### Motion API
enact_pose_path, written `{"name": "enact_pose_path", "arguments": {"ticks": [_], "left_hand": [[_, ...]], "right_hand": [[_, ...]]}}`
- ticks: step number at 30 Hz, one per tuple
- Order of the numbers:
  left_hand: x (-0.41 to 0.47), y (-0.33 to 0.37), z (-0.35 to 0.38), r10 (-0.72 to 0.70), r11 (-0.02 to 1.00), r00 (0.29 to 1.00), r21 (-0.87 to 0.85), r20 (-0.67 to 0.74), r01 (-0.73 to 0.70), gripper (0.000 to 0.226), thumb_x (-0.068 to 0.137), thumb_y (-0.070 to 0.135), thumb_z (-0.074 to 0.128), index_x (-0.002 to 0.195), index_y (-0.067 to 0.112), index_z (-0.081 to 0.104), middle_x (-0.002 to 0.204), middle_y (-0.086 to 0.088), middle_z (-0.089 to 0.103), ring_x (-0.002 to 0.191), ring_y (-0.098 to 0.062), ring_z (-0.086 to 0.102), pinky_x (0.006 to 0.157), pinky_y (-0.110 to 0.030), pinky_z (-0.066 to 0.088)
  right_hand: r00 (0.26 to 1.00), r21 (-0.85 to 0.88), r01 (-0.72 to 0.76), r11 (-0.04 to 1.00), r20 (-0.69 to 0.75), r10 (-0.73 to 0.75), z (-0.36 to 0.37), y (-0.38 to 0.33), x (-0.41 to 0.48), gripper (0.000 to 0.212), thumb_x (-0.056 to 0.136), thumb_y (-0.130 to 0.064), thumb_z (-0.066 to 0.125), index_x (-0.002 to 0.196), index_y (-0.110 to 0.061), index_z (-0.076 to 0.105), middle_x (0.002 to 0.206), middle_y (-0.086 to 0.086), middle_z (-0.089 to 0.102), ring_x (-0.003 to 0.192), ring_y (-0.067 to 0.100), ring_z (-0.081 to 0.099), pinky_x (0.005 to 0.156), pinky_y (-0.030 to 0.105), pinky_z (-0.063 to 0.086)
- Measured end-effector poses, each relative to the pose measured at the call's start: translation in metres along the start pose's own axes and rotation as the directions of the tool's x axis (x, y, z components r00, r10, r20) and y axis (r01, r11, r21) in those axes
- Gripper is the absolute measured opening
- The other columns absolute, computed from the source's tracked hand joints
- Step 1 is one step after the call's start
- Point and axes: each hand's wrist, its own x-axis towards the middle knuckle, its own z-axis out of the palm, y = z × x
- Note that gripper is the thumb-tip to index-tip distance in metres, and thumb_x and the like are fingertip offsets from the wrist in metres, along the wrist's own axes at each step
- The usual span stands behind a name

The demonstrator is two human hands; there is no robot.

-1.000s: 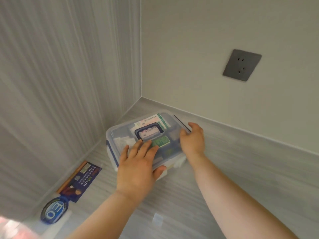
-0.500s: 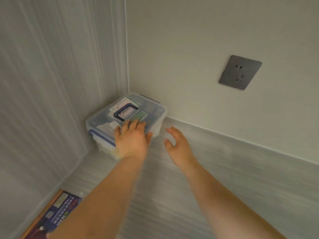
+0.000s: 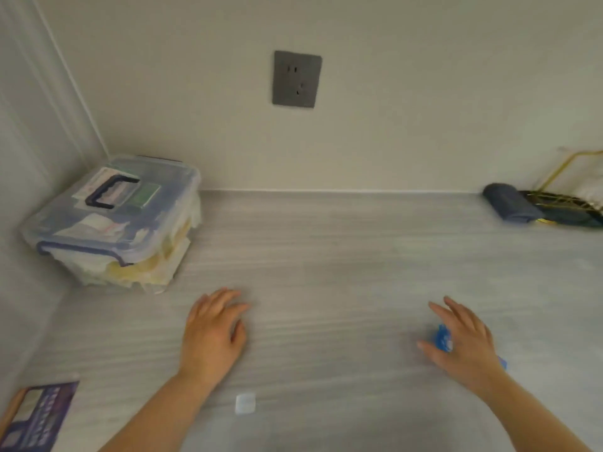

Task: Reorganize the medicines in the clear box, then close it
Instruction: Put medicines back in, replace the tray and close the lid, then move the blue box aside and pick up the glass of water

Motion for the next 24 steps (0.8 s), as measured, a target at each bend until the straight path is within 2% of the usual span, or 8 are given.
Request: {"name": "enact_pose_path", "arguments": {"ticks": [2,4,6,9,13,15,19,24], "left_hand": [[-0.017,0.015,0.016,-0.031,0.998,0.991,-0.056,0.133,0.039,0.047,0.066,0.029,0.035,0.08,0.004,0.071,0.094,-0.022,0.071,0.087,-0.04,0.066,0.084,-0.041,0.049],[-0.024,0.025,0.026,-0.095,0.99,0.975,-0.08,0.2,0.113,0.059,0.068,0.037,0.028,0.092,0.003,0.069,0.106,-0.023,0.067,0.1,-0.041,0.062,0.09,-0.052,0.045],[-0.025,0.026,0.028,-0.156,0.982,0.96,-0.067,0.232,0.176,0.072,0.066,0.046,0.02,0.105,0.004,0.064,0.12,-0.02,0.06,0.115,-0.037,0.052,0.102,-0.047,0.036],[-0.025,0.027,0.025,-0.186,0.976,0.949,-0.06,0.252,0.208,0.059,0.072,0.04,0.031,0.111,0.006,0.059,0.128,-0.017,0.055,0.123,-0.033,0.045,0.106,-0.043,0.029],[-0.024,0.031,0.025,-0.195,0.977,0.946,-0.035,0.26,0.211,0.046,0.077,0.028,0.041,0.113,0.006,0.058,0.129,-0.017,0.054,0.124,-0.032,0.044,0.107,-0.044,0.028],[-0.024,0.031,0.025,-0.202,0.976,0.946,-0.026,0.255,0.215,0.046,0.078,0.031,0.04,0.111,0.005,0.059,0.127,-0.018,0.055,0.122,-0.034,0.046,0.105,-0.046,0.031],[-0.023,0.032,0.028,-0.164,0.984,0.962,-0.032,0.22,0.176,0.07,0.066,0.045,0.023,0.099,-0.001,0.065,0.112,-0.025,0.063,0.108,-0.043,0.056,0.094,-0.054,0.041],[-0.011,0.051,0.031,-0.214,0.97,0.95,-0.061,0.228,0.234,0.064,0.062,0.04,0.029,0.085,-0.005,0.068,0.094,-0.033,0.067,0.086,-0.052,0.062,0.078,-0.062,0.047]], "right_hand": [[0.996,-0.015,-0.073,0.997,0.049,0.074,-0.009,0.031,-0.008,0.08,0.069,-0.035,0.072,0.135,-0.023,0.029,0.151,0.003,0.021,0.139,0.022,0.016,0.112,0.038,0.012],[0.991,-0.019,-0.077,0.997,0.113,0.078,-0.011,0.048,-0.012,0.085,0.068,-0.039,0.07,0.137,-0.025,0.022,0.15,0.001,0.022,0.138,0.02,0.018,0.112,0.036,0.013],[0.986,-0.004,-0.06,0.998,0.159,0.06,-0.007,0.056,-0.014,0.084,0.066,-0.039,0.067,0.136,-0.022,0.024,0.146,0.001,0.031,0.135,0.02,0.026,0.11,0.033,0.019],[0.993,0.045,-0.089,0.995,0.085,0.085,0.002,0.059,-0.016,0.073,0.071,-0.026,0.068,0.133,-0.016,0.032,0.137,0.008,0.044,0.125,0.026,0.038,0.103,0.033,0.031],[0.975,0.187,-0.208,0.96,-0.041,0.219,0.018,0.033,-0.017,0.074,0.072,-0.031,0.069,0.133,-0.013,0.032,0.132,0.013,0.046,0.12,0.031,0.04,0.098,0.038,0.035],[0.973,0.195,-0.202,0.96,-0.074,0.22,0.029,0.013,-0.016,0.074,0.073,-0.037,0.065,0.134,-0.013,0.029,0.134,0.011,0.043,0.12,0.029,0.039,0.097,0.037,0.036],[0.977,0.096,-0.2,0.975,-0.057,0.206,0.042,-0.01,-0.01,0.077,0.076,-0.048,0.057,0.135,-0.015,0.02,0.138,0.006,0.036,0.121,0.025,0.036,0.095,0.034,0.038],[0.973,0.221,-0.173,0.96,-0.114,0.202,0.028,0.014,-0.007,0.068,0.073,-0.048,0.06,0.128,-0.017,0.035,0.135,0.004,0.04,0.121,0.025,0.038,0.095,0.034,0.037]]}}
